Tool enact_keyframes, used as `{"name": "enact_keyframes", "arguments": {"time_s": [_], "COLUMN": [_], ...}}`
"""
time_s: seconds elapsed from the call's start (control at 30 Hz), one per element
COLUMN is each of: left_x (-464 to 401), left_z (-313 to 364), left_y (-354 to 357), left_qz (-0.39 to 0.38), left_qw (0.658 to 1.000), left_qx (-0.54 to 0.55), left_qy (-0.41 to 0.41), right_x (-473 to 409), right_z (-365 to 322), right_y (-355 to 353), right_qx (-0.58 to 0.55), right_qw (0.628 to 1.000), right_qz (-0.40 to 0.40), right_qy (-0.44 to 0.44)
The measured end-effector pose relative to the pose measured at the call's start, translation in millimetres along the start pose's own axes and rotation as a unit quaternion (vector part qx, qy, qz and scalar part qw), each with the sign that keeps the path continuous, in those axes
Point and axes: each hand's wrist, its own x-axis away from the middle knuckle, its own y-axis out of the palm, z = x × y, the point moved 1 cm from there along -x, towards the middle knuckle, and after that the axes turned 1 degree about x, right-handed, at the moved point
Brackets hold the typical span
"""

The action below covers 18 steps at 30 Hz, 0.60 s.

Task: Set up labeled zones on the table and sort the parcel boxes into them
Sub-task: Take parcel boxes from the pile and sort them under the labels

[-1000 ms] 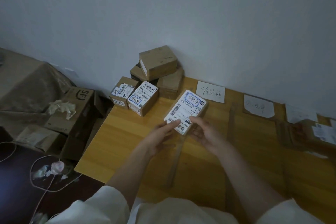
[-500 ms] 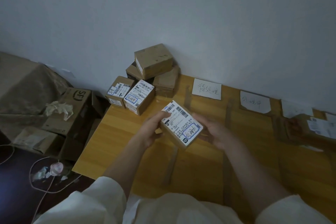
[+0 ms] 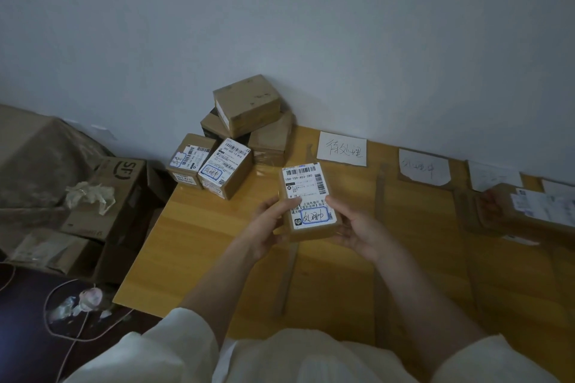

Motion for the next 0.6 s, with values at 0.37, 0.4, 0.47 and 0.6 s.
{"name": "enact_keyframes", "arguments": {"time_s": [0.37, 0.4, 0.47, 0.6], "left_x": [-5.2, -6.4, -8.5, -14.8], "left_z": [-0.6, -1.4, -3.0, -13.1], "left_y": [27.5, 30.2, 36.4, 52.4], "left_qz": [-0.009, -0.009, -0.012, -0.038], "left_qw": [1.0, 0.999, 0.999, 0.996], "left_qx": [-0.026, -0.031, -0.048, -0.086], "left_qy": [0.013, 0.013, 0.01, 0.0], "right_x": [-1.4, -1.1, -0.5, 2.8], "right_z": [5.7, 6.0, 6.2, 11.7], "right_y": [-27.1, -29.9, -36.3, -56.9], "right_qx": [-0.036, -0.033, -0.015, 0.021], "right_qw": [0.999, 0.999, 0.999, 0.998], "right_qz": [0.013, 0.014, 0.021, 0.039], "right_qy": [0.007, 0.01, 0.02, 0.042]}}
